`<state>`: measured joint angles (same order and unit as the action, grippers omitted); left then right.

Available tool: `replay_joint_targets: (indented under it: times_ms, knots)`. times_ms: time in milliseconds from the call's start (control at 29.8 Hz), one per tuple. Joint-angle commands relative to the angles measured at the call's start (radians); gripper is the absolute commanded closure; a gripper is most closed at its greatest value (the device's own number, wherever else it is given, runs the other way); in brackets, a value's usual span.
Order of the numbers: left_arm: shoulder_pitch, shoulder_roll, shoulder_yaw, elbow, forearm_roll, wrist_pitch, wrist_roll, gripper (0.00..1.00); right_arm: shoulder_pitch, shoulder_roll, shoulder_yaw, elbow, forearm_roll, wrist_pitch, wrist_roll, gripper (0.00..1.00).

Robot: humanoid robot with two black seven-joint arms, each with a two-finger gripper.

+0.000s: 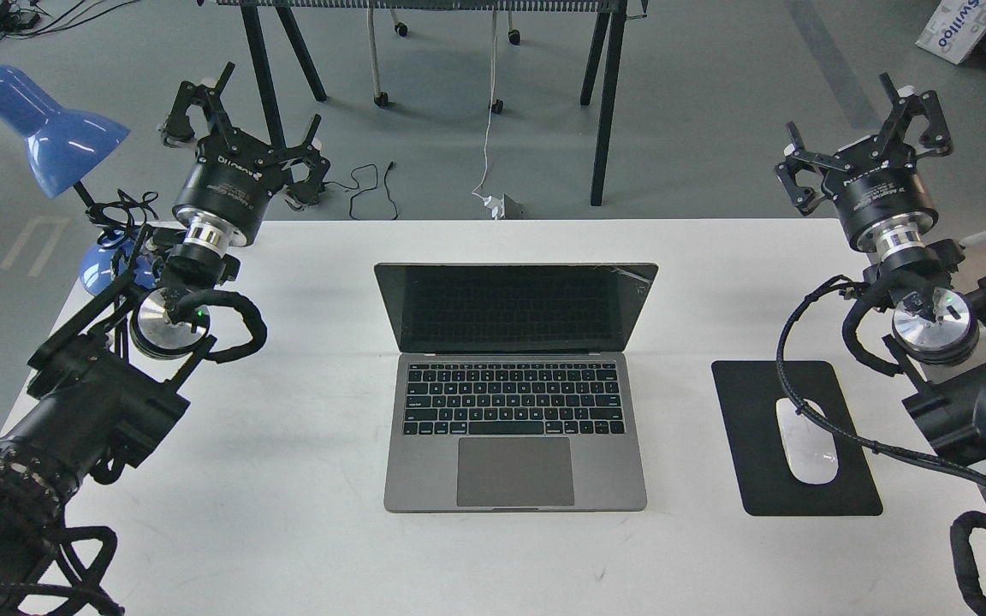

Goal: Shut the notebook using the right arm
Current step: 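Raise the right gripper and move it over the laptop screen's top edge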

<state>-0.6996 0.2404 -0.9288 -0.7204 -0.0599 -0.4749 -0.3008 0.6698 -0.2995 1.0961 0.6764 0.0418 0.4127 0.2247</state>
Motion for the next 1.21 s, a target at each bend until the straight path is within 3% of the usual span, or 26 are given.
replay_joint_targets:
  times_ms: [0,605,739,1176]
  knots:
    - [-0.001,-0.001,0.011,0.004,0.005,0.004,-0.006,0.0,-0.002,0.0,-0.015,0.0,0.001,0.001,-0.002,0.0]
    - [0.002,0.0,0.008,0.004,0.0,-0.013,-0.008,0.0,0.088,0.085,-0.265,0.012,-0.016,-0.011,-0.022,0.0]
    - [0.002,0.0,0.008,0.004,0.0,-0.013,-0.008,0.0,0.105,0.109,-0.312,0.028,-0.016,-0.011,-0.047,0.0]
    - [0.003,0.0,0.008,0.004,0.0,-0.013,-0.008,0.0,0.071,0.091,-0.42,0.141,-0.019,-0.008,-0.059,0.0]
